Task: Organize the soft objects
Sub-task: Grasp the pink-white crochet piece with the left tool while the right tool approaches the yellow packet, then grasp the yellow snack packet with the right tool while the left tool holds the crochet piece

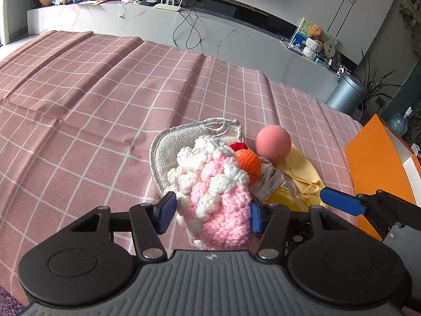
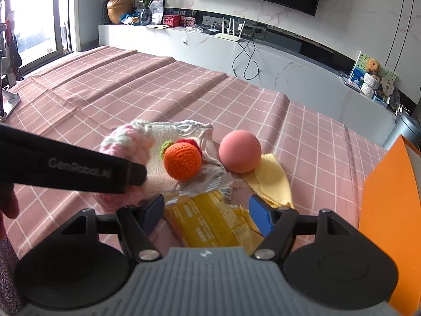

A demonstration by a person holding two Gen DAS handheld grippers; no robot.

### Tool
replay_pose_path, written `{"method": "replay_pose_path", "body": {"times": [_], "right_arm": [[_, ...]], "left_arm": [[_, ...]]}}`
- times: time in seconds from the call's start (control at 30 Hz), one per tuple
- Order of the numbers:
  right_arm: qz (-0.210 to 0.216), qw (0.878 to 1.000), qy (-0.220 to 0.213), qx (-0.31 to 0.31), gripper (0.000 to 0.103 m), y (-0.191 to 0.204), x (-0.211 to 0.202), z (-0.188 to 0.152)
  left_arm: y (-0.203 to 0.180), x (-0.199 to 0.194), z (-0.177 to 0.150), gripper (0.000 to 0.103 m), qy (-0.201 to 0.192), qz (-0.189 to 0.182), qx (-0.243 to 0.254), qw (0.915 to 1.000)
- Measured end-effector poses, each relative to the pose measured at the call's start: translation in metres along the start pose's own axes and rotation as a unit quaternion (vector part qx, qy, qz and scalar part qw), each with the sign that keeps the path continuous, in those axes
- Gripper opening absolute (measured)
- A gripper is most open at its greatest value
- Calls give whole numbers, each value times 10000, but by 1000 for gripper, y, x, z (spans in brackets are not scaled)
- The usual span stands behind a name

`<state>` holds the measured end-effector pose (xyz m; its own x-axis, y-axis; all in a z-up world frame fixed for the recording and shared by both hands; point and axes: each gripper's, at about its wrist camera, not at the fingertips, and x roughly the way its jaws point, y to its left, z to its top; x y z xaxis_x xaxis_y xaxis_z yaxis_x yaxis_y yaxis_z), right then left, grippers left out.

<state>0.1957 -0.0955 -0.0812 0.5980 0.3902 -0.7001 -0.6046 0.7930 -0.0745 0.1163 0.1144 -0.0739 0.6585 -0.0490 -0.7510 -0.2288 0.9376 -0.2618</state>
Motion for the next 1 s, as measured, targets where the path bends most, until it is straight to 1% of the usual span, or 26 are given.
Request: {"method": "replay_pose_path", "body": {"times": [0.03, 0.1, 0.2, 0.3, 0.4, 0.5, 0.57, 0.63, 0.7, 0.8, 0.9, 1.0], "right_arm": [[-8, 10000, 34, 39, 71, -4, -1, -3], [-59, 9999, 85, 64, 72, -11, -1, -6], [-59, 9997, 226, 86, 72, -22, 2, -11], [85, 9992, 329, 227, 72, -28, 5, -14], [190, 9992, 347, 71, 72, -21, 6, -17], [160, 9986, 509, -40, 72, -15, 15, -22], [81, 9987, 498, -54, 68, -14, 18, -25], [100, 9987, 485, -114, 60, -11, 14, -25], [123, 9982, 565, -162, 56, -6, 9, -25], [328, 9964, 774, 91, 56, -1, -1, -26], [431, 9963, 722, 169, 57, 3, -6, -28], [385, 9966, 677, 267, 65, -2, -2, -28]], "left_arm": [[0, -2, -1, 53, 4, -12, 52, 10000], [0, -6, -4, 37, -3, 5, 192, 9998], [2, -11, -8, 32, -1, 16, 363, 9993], [7, -14, -12, 29, -16, -54, 316, 9995], [6, -20, -16, 28, -98, -266, 374, 9989], [3, -21, -19, 28, -47, -424, 369, 9984], [1, -21, -21, 28, -25, -460, 412, 9981], [0, -20, -22, 28, -3, -441, 448, 9980], [0, -19, -23, 28, 30, -425, 437, 9981], [0, -19, -23, 28, 38, -405, 474, 9980], [1, -18, -25, 28, 75, -372, 481, 9981], [2, -17, -26, 28, 90, -377, 482, 9981]]}}
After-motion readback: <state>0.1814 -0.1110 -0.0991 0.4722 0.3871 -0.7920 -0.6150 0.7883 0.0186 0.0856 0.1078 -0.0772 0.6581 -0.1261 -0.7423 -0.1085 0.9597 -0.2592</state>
